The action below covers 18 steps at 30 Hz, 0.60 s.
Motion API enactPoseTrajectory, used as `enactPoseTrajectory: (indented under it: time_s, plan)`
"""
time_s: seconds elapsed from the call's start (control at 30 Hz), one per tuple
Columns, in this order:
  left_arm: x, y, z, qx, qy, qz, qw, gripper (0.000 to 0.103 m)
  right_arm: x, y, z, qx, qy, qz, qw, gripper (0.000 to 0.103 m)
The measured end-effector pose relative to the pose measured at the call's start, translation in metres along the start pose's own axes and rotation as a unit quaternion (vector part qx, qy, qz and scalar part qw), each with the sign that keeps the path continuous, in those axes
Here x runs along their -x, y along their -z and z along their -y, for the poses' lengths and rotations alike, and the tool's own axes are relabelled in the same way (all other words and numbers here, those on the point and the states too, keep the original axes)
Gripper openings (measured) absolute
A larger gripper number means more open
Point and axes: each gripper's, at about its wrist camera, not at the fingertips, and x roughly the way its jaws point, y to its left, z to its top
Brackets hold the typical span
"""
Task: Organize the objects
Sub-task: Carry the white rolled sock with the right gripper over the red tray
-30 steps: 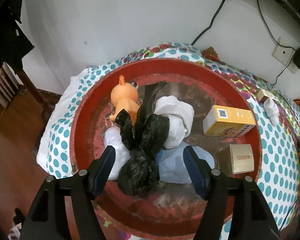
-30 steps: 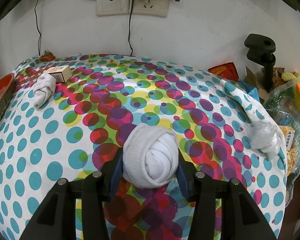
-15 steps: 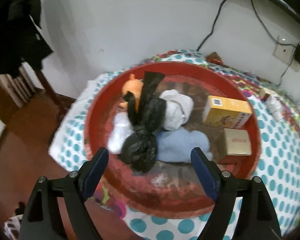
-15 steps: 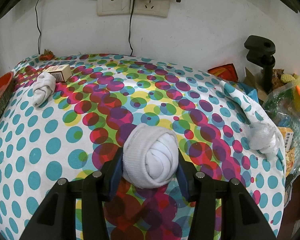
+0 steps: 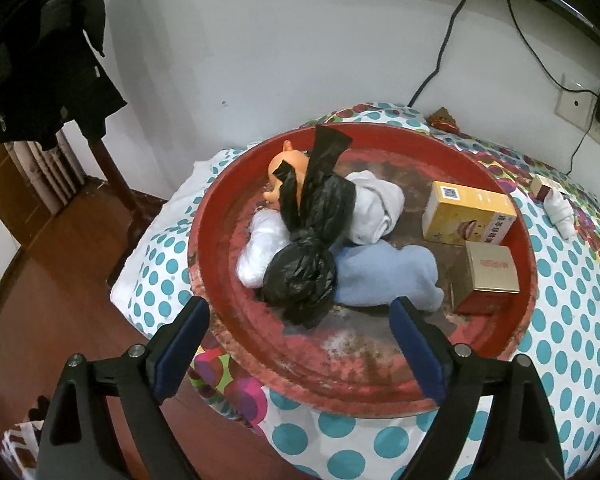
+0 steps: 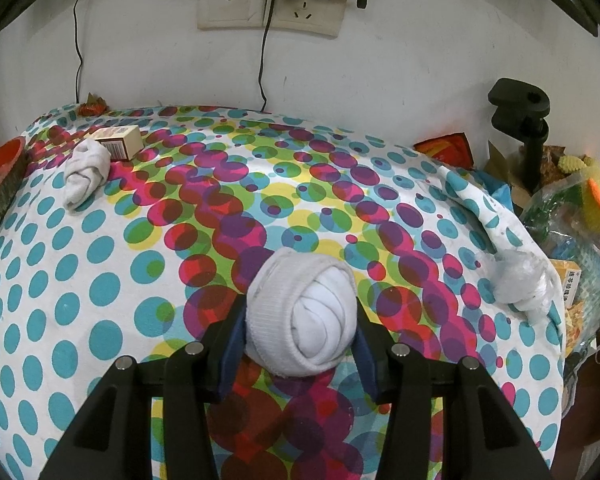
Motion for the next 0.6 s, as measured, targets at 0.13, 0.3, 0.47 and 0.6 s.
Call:
enactPoseTrajectory:
  time_s: [0.13, 0.3, 0.47, 0.6]
  plan:
    - [0.002, 0.001, -0.001, 0.003, 0.009, 0.004, 0.9999, 0.091, 0.001, 0.0, -0.01, 0.012, 0.015, 0.002, 1.0, 0.048]
    - [0.003, 0.001, -0.007, 0.012, 0.021, 0.009, 0.9997, 0.094, 0.003, 0.0, -0.019, 0.025, 0.04, 0.005, 0.999, 0.048]
    - [0.0, 0.001, -0.01, 0.009, 0.015, 0.006, 0.9998, 0.095, 0.006, 0.001, -0.019, -0.003, 0.048, -0.002, 0.999, 0.047]
    - [0.002, 0.0, -0.015, 0.022, 0.024, 0.008, 0.9994, 0.095, 0.014, 0.003, -0.024, -0.014, 0.042, -0.001, 0.999, 0.047]
